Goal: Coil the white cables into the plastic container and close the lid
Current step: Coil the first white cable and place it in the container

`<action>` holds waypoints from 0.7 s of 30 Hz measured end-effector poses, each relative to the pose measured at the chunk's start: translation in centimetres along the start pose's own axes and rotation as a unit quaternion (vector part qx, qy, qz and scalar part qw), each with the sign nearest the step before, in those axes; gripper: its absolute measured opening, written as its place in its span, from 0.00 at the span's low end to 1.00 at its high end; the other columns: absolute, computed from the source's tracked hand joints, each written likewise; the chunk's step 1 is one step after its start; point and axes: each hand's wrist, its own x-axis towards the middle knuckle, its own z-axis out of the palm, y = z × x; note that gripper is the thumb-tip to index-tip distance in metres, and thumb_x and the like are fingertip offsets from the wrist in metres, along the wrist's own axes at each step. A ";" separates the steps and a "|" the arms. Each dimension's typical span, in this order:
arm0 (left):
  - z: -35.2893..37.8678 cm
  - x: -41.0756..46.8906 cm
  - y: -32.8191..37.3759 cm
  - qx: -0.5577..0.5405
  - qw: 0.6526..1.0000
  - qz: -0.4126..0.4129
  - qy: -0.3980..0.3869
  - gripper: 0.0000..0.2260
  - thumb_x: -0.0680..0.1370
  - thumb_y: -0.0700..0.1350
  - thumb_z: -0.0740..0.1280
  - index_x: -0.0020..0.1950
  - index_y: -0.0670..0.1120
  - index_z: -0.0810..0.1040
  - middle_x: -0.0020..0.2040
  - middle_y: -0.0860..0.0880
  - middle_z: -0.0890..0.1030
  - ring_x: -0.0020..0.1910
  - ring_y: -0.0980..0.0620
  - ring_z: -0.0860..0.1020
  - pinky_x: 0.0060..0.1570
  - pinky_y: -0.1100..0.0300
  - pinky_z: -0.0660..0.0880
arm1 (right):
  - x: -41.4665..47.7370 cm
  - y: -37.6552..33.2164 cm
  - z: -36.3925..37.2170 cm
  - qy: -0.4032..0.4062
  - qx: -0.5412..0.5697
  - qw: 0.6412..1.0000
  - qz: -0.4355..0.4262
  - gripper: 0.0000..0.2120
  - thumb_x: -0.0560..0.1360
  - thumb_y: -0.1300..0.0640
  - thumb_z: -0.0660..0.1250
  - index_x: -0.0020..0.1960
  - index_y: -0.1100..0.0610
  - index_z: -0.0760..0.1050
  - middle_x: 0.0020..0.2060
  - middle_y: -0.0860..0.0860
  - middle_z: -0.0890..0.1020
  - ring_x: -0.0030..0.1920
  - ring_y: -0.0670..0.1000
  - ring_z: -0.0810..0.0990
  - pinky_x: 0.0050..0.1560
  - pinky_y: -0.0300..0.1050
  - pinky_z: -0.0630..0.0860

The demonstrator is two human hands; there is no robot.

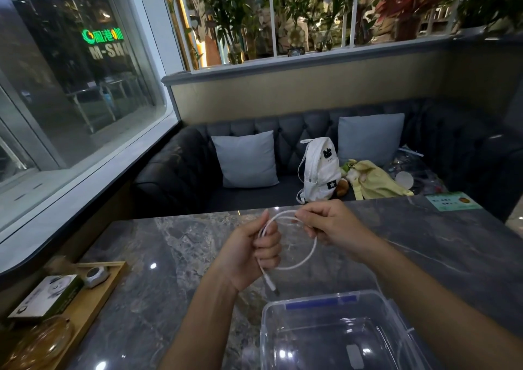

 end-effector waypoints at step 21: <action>-2.8 -2.3 1.3 -0.186 0.964 0.188 0.041 0.16 0.76 0.48 0.58 0.27 0.49 0.68 0.22 0.54 0.53 0.19 0.55 0.49 0.19 0.65 0.51 | -2.2 6.5 -1.9 0.078 -0.483 0.865 -0.107 0.32 0.70 0.70 0.64 0.66 0.42 0.67 0.46 0.51 0.82 0.37 0.46 0.75 0.33 0.33 0.68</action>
